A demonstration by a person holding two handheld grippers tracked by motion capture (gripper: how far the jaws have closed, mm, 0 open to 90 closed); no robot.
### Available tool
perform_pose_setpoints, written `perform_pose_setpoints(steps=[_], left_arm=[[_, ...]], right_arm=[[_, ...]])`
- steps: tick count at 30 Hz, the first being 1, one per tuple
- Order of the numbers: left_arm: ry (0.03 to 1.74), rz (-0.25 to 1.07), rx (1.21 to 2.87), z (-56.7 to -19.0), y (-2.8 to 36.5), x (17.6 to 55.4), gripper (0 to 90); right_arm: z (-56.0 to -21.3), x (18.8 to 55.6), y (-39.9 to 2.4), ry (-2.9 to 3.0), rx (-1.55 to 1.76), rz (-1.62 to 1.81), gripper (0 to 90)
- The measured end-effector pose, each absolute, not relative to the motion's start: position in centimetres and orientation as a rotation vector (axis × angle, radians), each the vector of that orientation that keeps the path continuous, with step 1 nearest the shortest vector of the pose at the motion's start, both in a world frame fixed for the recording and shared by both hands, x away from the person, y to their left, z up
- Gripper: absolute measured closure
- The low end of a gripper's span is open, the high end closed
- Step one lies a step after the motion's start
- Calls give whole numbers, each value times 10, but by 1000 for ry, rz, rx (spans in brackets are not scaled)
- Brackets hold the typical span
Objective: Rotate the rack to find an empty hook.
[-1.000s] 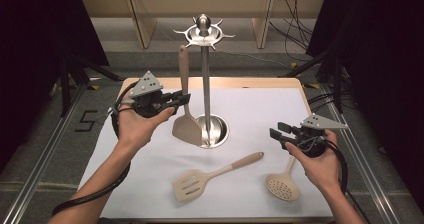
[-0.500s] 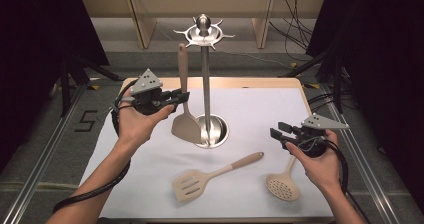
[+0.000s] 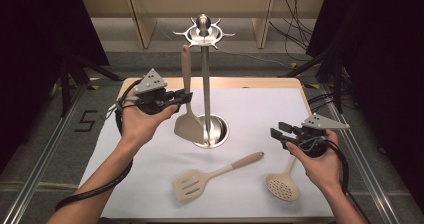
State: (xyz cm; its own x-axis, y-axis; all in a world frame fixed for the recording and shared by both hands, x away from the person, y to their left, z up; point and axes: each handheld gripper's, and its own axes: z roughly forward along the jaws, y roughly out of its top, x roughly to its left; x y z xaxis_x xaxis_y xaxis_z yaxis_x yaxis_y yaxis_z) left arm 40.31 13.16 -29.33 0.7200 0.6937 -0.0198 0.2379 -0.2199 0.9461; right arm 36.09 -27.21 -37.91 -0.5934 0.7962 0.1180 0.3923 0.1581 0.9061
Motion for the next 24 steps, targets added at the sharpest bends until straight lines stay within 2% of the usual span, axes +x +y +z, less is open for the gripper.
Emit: perform_pose_setpoints(steps=[24], left_arm=[[752,491,1784,-297,124,414,770]], right_arm=[[-378,360,-275,2073,1148,1424,578]])
